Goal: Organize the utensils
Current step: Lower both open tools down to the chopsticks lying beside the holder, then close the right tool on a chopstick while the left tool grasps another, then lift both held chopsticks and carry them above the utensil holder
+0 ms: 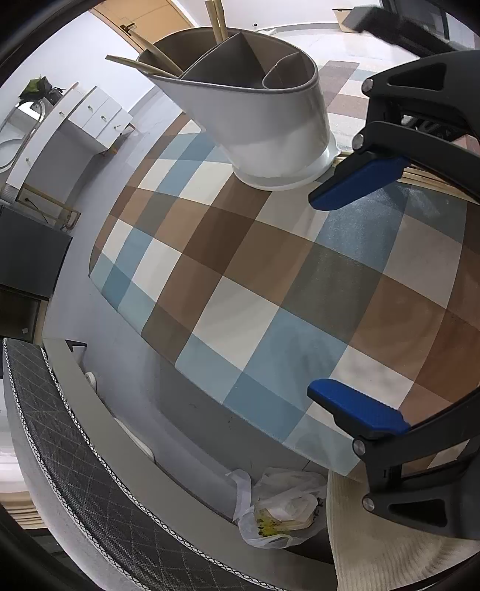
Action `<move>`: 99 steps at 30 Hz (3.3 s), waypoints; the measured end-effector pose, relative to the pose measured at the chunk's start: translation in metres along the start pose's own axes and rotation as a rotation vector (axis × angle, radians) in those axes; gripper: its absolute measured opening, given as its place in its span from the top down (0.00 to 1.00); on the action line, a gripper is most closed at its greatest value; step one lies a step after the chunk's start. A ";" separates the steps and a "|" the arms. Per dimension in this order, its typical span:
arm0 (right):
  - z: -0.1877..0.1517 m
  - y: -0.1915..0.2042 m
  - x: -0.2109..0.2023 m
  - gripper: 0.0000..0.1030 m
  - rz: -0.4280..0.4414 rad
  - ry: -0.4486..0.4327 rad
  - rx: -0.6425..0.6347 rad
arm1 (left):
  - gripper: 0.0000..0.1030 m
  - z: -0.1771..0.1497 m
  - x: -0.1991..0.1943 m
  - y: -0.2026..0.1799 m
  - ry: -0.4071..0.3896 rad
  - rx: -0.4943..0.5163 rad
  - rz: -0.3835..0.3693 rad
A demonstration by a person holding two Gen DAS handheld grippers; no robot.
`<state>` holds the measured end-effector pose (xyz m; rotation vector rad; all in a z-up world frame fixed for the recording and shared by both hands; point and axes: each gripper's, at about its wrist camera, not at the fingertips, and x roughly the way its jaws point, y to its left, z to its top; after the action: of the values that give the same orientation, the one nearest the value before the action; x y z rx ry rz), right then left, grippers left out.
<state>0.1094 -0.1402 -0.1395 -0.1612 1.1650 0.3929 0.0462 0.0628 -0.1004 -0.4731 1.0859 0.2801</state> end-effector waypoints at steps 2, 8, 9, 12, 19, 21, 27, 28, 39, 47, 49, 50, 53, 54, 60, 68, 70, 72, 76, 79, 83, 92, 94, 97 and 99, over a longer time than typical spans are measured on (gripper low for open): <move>0.000 0.006 0.000 0.73 -0.035 -0.002 -0.037 | 0.13 0.000 0.000 0.000 0.000 0.000 -0.001; 0.009 0.009 0.005 0.73 -0.065 -0.001 -0.033 | 0.13 0.003 0.000 0.001 0.009 0.001 -0.009; 0.012 0.010 0.006 0.72 -0.067 -0.004 -0.032 | 0.13 0.004 0.000 0.002 0.000 -0.003 0.003; 0.018 0.014 0.011 0.72 -0.079 -0.023 -0.055 | 0.13 0.009 -0.002 0.009 -0.012 -0.030 0.007; 0.016 0.013 0.009 0.96 -0.011 -0.057 -0.042 | 0.13 0.007 0.007 0.006 0.010 0.002 0.001; 0.013 0.004 0.002 0.96 0.011 -0.064 0.001 | 0.13 0.002 0.014 -0.002 0.059 0.042 -0.057; 0.001 -0.034 -0.050 0.96 0.090 -0.160 0.167 | 0.13 -0.025 0.030 -0.039 0.130 0.219 -0.078; -0.001 -0.042 -0.062 0.96 0.104 -0.180 0.193 | 0.13 -0.029 0.032 -0.044 0.135 0.242 -0.079; -0.028 -0.094 -0.104 0.96 0.201 -0.269 0.395 | 0.13 -0.050 0.043 -0.072 0.148 0.322 -0.033; -0.027 -0.095 -0.117 0.96 0.187 -0.311 0.390 | 0.13 -0.052 0.046 -0.077 0.133 0.344 -0.003; -0.026 -0.095 -0.117 0.96 0.179 -0.314 0.388 | 0.13 -0.055 0.046 -0.081 0.130 0.364 0.014; -0.026 -0.095 -0.117 0.96 0.178 -0.315 0.387 | 0.13 -0.056 0.047 -0.082 0.130 0.374 0.027; -0.025 -0.096 -0.117 0.96 0.180 -0.318 0.390 | 0.13 -0.057 0.049 -0.089 0.136 0.392 0.038; -0.025 -0.096 -0.117 0.96 0.178 -0.318 0.391 | 0.13 -0.057 0.050 -0.091 0.140 0.401 0.054; -0.024 -0.098 -0.114 0.96 0.172 -0.313 0.399 | 0.13 -0.057 0.051 -0.094 0.139 0.418 0.076; -0.023 -0.096 -0.113 0.96 0.175 -0.308 0.396 | 0.49 -0.043 0.053 -0.101 0.095 0.408 0.061; -0.024 -0.096 -0.112 0.96 0.171 -0.307 0.389 | 0.78 -0.043 0.052 -0.105 0.086 0.415 0.051; -0.024 -0.095 -0.112 0.96 0.166 -0.306 0.387 | 0.95 -0.045 0.051 -0.106 0.097 0.425 0.034; -0.023 -0.090 -0.114 0.96 0.155 -0.315 0.366 | 0.98 -0.045 0.048 -0.096 0.096 0.382 -0.040; -0.022 -0.081 -0.120 0.96 0.137 -0.347 0.318 | 0.98 -0.040 0.039 -0.089 0.064 0.348 -0.078; -0.023 -0.068 -0.132 0.96 0.134 -0.400 0.265 | 0.98 -0.043 0.002 -0.081 -0.034 0.330 -0.153; -0.039 -0.043 -0.159 0.96 0.110 -0.500 0.207 | 0.98 -0.063 -0.079 -0.070 -0.245 0.350 -0.246; -0.044 -0.040 -0.164 0.96 0.108 -0.515 0.215 | 0.98 -0.077 -0.097 -0.073 -0.272 0.359 -0.265; -0.049 -0.033 -0.170 0.96 0.109 -0.531 0.194 | 0.98 -0.067 -0.099 -0.070 -0.283 0.384 -0.261; -0.052 -0.025 -0.174 0.96 0.088 -0.547 0.166 | 0.98 -0.062 -0.098 -0.068 -0.269 0.394 -0.254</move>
<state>0.0157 -0.2178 -0.0020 0.1388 0.6606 0.3848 -0.0159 -0.0257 -0.0204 -0.2072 0.7825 -0.0942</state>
